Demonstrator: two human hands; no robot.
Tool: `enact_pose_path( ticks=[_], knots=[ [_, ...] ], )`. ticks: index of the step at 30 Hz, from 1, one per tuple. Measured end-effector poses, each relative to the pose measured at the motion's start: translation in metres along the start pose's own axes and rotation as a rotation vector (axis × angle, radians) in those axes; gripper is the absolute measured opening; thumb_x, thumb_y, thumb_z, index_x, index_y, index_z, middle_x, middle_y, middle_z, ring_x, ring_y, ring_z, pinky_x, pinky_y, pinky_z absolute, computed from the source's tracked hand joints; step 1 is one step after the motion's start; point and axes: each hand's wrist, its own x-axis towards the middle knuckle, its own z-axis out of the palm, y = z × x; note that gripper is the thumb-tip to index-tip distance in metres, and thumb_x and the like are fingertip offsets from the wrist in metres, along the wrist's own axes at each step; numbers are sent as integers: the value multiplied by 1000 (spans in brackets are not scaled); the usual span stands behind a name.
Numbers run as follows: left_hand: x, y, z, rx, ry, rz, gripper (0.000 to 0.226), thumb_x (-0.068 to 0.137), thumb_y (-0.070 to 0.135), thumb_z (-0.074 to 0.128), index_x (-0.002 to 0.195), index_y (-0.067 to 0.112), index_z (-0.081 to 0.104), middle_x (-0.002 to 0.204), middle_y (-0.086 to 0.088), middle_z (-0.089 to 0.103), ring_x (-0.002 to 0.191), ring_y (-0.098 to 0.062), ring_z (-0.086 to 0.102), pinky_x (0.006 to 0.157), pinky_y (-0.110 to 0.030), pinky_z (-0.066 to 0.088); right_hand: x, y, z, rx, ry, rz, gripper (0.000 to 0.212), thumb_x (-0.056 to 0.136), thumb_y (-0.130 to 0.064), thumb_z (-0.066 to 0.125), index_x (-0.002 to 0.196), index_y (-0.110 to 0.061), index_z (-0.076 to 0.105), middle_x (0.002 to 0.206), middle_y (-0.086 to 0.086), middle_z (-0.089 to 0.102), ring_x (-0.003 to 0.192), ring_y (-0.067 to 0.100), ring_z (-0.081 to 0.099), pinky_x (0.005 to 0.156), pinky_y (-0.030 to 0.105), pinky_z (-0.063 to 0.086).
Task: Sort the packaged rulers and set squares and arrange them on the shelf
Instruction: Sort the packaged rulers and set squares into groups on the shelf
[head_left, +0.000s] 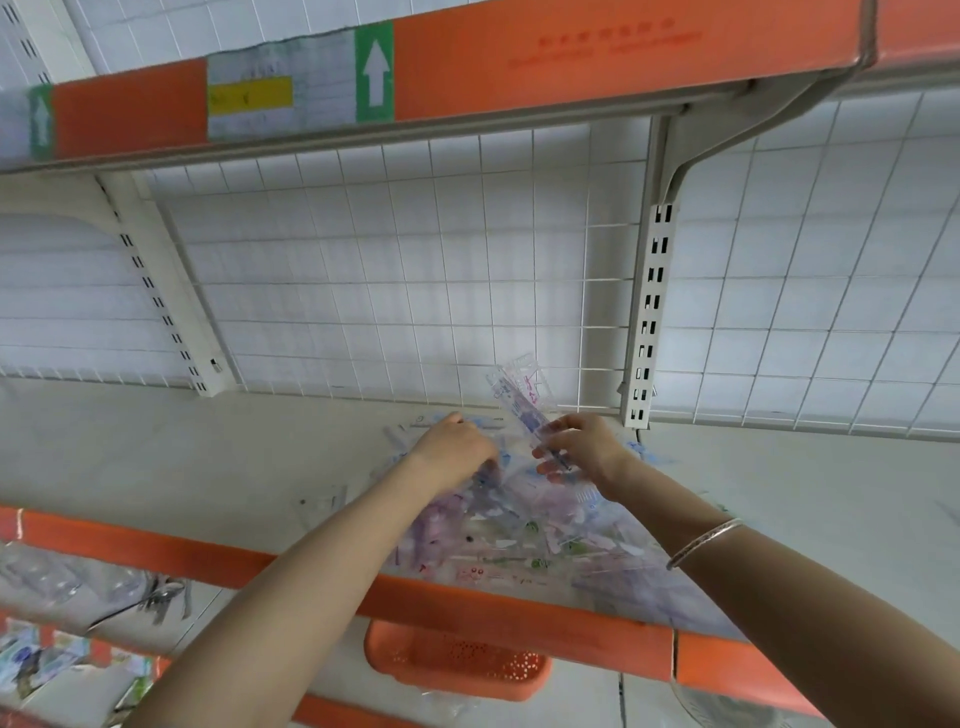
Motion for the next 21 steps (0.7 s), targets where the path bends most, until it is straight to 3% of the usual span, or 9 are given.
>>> enact_pose_path(
  ticks=[7, 11, 14, 16, 21],
  knots=[
    [-10, -5, -3, -55, 99, 66, 29, 91, 5, 53, 115, 22, 57, 113, 7, 62, 107, -17, 52, 95, -26, 28, -7, 1, -11, -8, -3, -20, 22, 90, 8, 50, 111, 4, 54, 78, 19, 61, 56, 26, 54, 47, 25, 52],
    [-22, -9, -7, -206, 96, 1, 21, 88, 0, 54, 96, 19, 56, 101, 2, 64, 93, -22, 56, 75, -27, 33, -9, 0, -13, -39, -7, -33, 20, 91, 6, 51, 110, 2, 54, 81, 18, 63, 56, 25, 58, 48, 26, 53],
    [-26, -13, -7, -410, 40, -42, 21, 88, 2, 52, 82, 22, 48, 96, 0, 62, 87, -21, 57, 76, -33, 45, -13, -2, -13, -42, -9, -48, 18, 92, 5, 50, 108, 0, 54, 78, 15, 63, 54, 23, 59, 48, 25, 53],
    [-28, -14, -11, -500, 43, -74, 13, 89, 11, 48, 82, 23, 49, 97, 1, 60, 88, -20, 57, 80, -35, 48, -15, -4, -14, -43, -13, -57, 17, 92, 5, 50, 108, 0, 54, 78, 15, 63, 56, 24, 59, 48, 25, 53],
    [-26, -8, -33, -561, 203, -19, 12, 94, 4, 52, 94, 14, 58, 96, 1, 55, 90, -15, 53, 79, -29, 44, -20, -7, -18, -56, -12, -82, 18, 92, 3, 52, 109, 0, 55, 77, 14, 65, 54, 22, 59, 49, 25, 53]
  ],
)
